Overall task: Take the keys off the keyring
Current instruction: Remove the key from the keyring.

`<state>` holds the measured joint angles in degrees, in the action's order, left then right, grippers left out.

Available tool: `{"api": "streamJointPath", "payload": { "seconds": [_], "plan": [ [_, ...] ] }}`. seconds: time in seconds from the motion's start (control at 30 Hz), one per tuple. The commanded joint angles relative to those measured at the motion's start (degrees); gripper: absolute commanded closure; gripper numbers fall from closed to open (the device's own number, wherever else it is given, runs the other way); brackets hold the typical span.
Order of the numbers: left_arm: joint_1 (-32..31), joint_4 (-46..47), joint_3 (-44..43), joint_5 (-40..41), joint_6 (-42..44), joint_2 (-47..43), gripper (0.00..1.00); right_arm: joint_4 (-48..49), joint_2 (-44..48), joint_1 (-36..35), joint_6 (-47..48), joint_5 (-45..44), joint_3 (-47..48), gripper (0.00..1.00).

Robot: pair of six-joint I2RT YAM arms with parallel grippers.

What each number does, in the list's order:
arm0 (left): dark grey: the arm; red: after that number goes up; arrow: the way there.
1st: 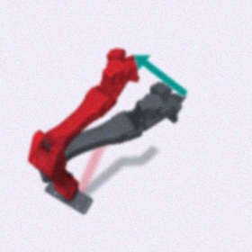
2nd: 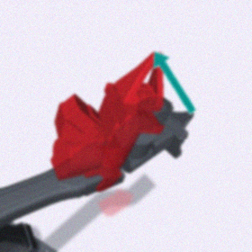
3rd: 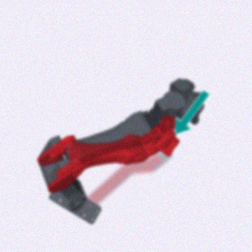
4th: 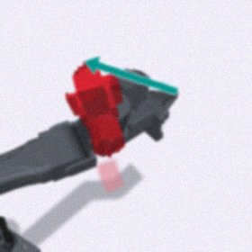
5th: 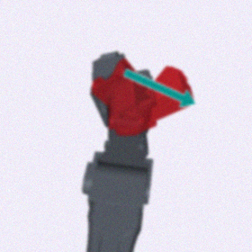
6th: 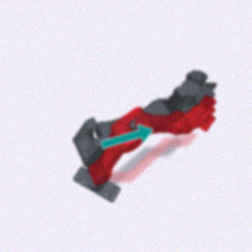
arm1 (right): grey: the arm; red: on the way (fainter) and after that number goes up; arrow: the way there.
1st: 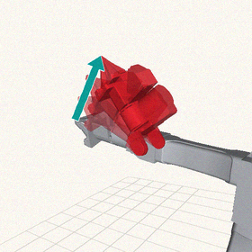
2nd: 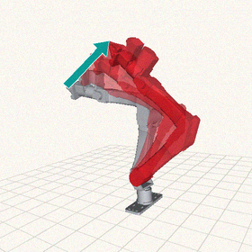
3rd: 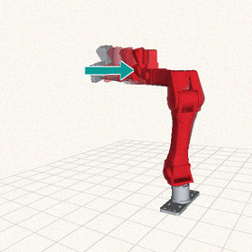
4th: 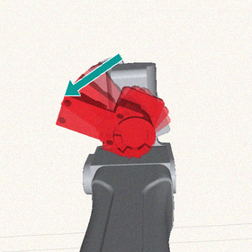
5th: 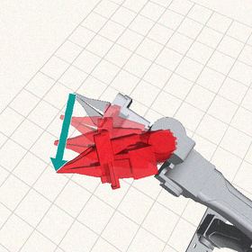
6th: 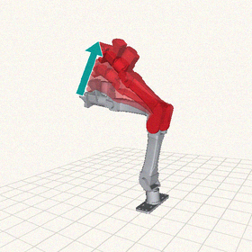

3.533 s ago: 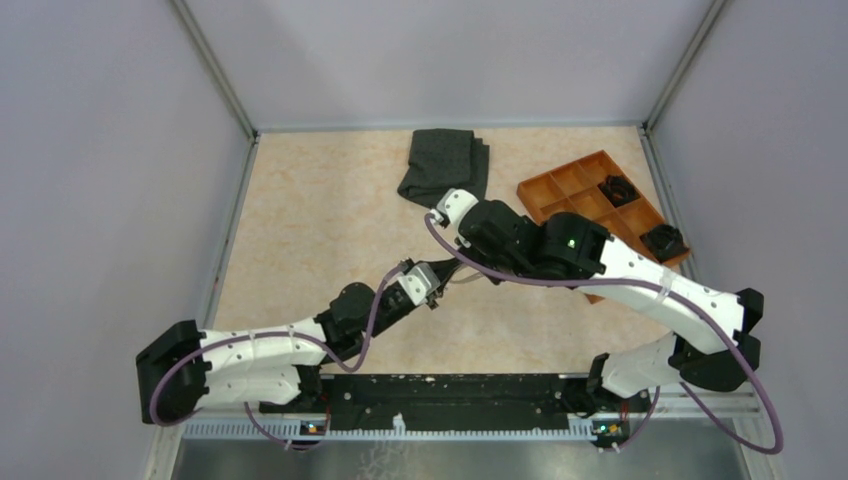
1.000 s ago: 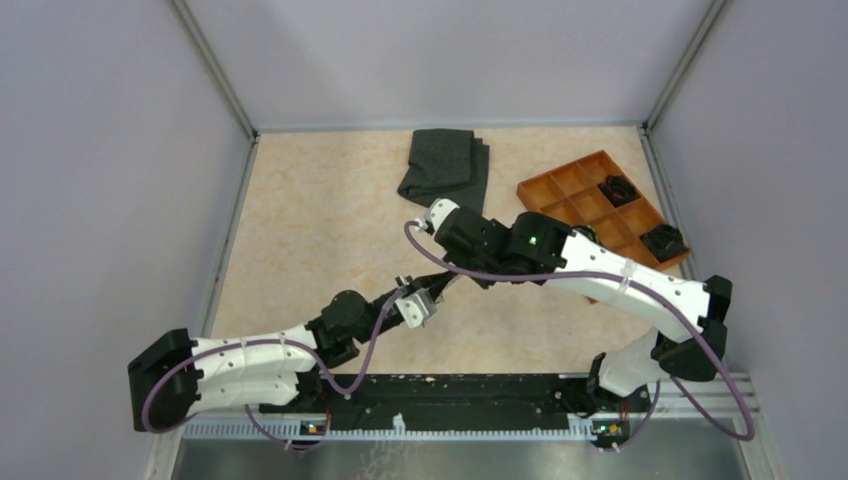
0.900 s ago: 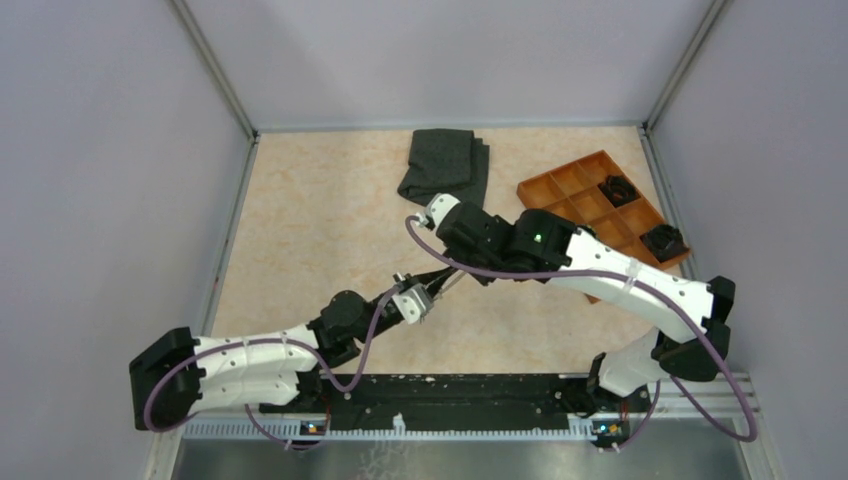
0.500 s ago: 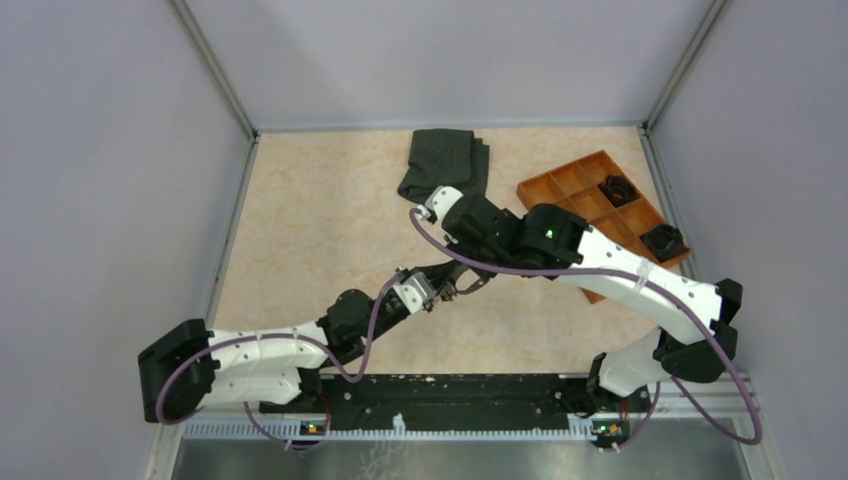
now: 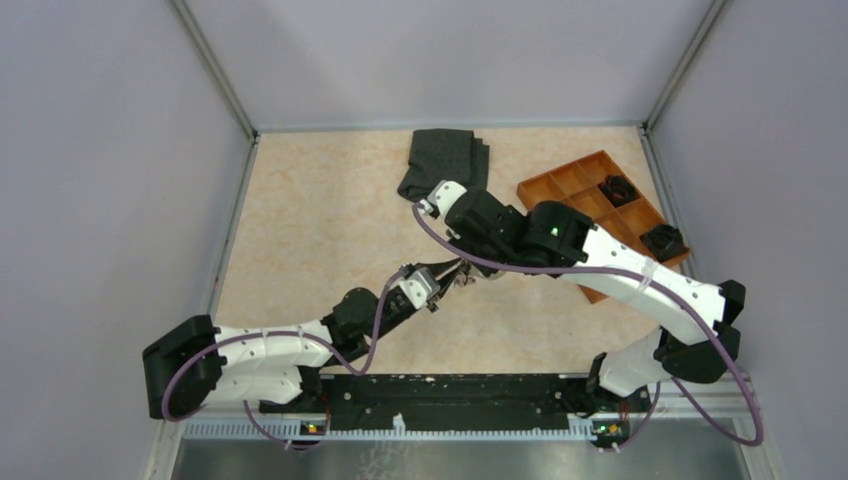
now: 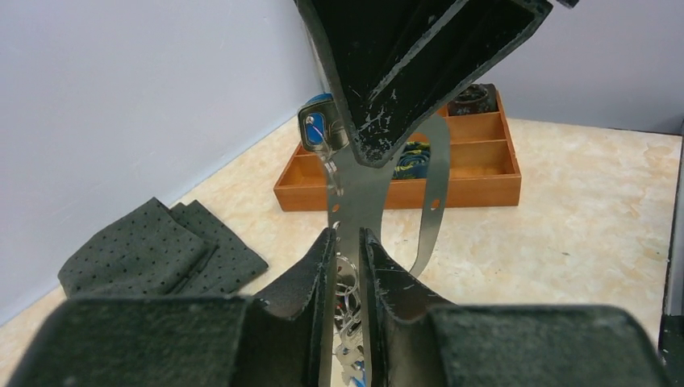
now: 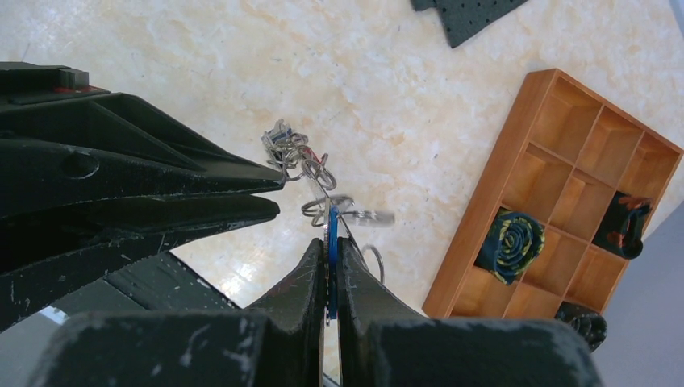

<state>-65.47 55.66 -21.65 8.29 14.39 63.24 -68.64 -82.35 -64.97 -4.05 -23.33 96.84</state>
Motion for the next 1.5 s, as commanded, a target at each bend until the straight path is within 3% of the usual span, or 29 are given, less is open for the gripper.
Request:
{"api": "streamJointPath", "payload": {
  "seconds": [0.0,0.43,1.47],
  "plan": [
    [-0.3,3.1,-2.0,0.2,-2.0,-1.3,0.77,2.0,2.3,0.5,0.2,-1.8,2.9,1.00],
    [-0.3,3.0,-3.8,0.5,-1.4,-1.7,0.66,1.6,1.5,0.4,-0.1,-0.9,3.6,1.00],
    [-0.3,4.3,-6.8,3.2,-1.6,3.0,0.68,0.8,0.8,-0.2,-0.2,-0.5,4.2,1.00]
  ]
}}
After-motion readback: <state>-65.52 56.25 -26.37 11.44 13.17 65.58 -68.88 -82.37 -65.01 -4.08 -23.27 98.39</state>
